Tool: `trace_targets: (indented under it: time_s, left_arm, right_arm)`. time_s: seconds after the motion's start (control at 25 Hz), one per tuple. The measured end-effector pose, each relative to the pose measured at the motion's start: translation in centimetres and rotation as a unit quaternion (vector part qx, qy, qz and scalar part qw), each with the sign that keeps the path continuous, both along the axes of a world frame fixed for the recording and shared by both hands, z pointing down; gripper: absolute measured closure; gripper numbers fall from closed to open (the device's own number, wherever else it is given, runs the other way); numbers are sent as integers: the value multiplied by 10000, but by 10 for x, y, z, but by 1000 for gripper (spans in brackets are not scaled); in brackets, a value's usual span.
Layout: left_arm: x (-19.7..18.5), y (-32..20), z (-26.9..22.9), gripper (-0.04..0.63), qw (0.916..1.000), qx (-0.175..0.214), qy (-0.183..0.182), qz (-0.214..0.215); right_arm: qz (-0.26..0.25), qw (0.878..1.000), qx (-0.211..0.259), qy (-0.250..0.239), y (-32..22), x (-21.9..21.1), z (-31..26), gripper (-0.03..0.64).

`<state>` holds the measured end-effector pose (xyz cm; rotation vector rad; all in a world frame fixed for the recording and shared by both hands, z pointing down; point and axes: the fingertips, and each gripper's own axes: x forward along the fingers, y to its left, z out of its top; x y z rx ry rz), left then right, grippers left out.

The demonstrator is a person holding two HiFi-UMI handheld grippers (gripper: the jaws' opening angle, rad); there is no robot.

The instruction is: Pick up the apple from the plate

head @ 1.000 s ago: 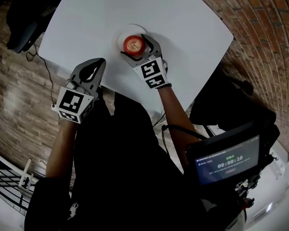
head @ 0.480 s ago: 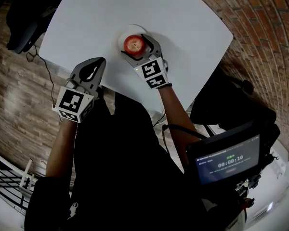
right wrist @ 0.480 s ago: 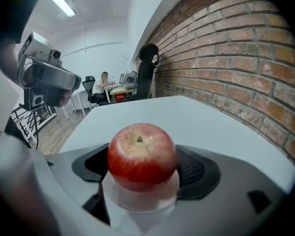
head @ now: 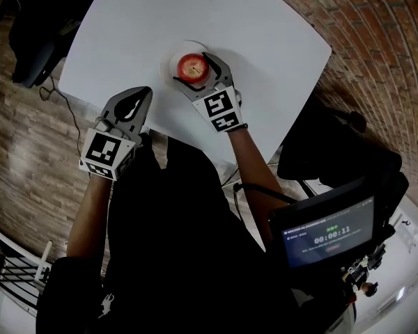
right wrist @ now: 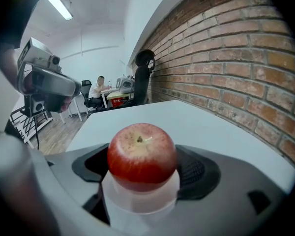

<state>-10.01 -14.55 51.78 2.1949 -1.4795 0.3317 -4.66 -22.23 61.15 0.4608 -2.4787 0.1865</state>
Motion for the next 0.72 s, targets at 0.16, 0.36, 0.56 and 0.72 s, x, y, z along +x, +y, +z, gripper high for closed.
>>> trace_targets:
  time_s: [0.16, 0.36, 0.56, 0.72]
  left_arm:
    - [2, -4, -7, 591, 9999, 87, -25, 121]
    - [1, -10, -20, 591, 9994, 220, -50, 274]
    - [1, -13, -31, 591, 9985, 350, -68, 419]
    - [3, -15, -39, 591, 9974, 443, -90, 557]
  right_arm:
    - [182, 9996, 28, -190, -1, 1, -15, 216]
    - [498, 9976, 88, -466, -4, 3, -43, 216]
    - [615, 9965, 206, -536, 0, 3, -60, 216]
    - [698, 9955, 297, -559, 2, 3, -71, 216]
